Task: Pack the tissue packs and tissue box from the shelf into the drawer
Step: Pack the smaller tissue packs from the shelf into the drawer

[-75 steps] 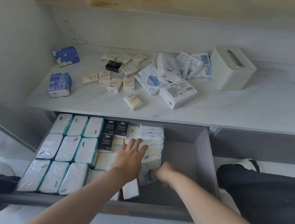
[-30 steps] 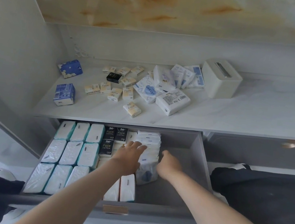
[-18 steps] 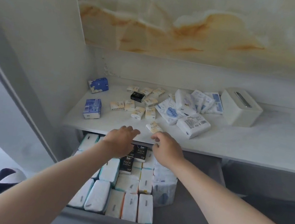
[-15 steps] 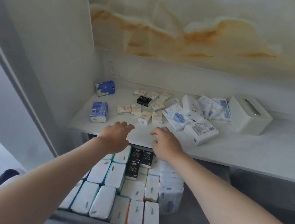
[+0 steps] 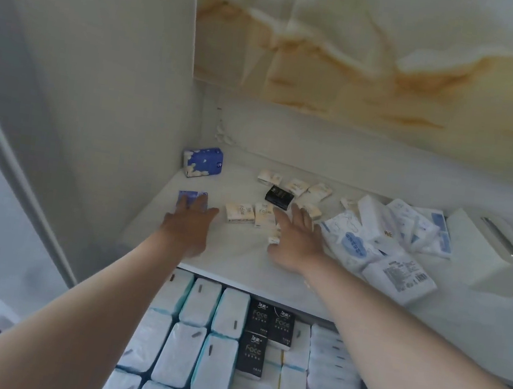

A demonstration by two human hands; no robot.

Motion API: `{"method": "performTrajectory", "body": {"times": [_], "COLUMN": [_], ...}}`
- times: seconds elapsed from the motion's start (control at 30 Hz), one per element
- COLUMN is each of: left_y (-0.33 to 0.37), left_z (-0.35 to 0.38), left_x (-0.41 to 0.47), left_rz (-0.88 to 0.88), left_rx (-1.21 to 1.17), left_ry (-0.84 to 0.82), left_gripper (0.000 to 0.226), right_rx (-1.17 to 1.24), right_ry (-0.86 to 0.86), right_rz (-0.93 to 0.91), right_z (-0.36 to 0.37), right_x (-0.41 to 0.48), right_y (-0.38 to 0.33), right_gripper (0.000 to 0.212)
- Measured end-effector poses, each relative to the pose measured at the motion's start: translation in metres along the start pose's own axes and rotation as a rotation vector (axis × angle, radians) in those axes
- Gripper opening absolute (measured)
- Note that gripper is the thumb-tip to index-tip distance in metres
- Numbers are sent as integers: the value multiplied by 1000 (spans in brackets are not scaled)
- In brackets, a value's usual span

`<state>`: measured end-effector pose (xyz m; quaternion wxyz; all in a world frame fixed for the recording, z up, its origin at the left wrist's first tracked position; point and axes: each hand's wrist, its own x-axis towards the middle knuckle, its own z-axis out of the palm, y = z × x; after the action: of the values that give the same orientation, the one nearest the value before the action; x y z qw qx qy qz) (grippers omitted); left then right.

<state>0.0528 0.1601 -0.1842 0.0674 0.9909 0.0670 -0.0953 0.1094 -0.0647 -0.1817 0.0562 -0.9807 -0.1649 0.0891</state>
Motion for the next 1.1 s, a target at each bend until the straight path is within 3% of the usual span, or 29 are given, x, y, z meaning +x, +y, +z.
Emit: {"method": "performTrajectory", "body": {"times": [0.1, 0.2, 0.37, 0.47, 0.6, 0.7, 0.8, 0.97, 1.1], "left_y": [1, 14, 39, 42, 41, 44, 47, 57, 63], "left_z": [0, -1, 8, 19, 13, 9, 10, 2, 2], "left_x": [16, 33, 53, 56, 52, 46, 41, 38, 37], "left_rz": [18, 37, 197, 225, 216, 193, 185, 68, 78], "left_rx": [40, 73, 164, 155, 68, 67, 56, -47, -73], "left_ry": [103, 192, 149, 174, 173, 110, 116, 98, 117], "left_gripper": [60, 63, 72, 60, 43, 46, 53, 71, 72], "right_rx": [31, 23, -96, -120, -77, -12, -102, 72, -9], "right_ry": [-2, -41, -31, 78, 46, 33, 57, 263, 194], "right_rz": [0, 19, 17, -51, -30, -56, -150, -101, -57], "right_z": [-8, -11, -6, -3, -1, -3, -3, -13, -16], "right_x": [35, 68, 93, 93, 92, 87, 80, 60, 35], "right_y": [-6, -9, -12, -11, -3, 0, -1, -6, -1], "right_gripper": [91, 89, 73, 78, 71, 63, 68, 71, 43]}}
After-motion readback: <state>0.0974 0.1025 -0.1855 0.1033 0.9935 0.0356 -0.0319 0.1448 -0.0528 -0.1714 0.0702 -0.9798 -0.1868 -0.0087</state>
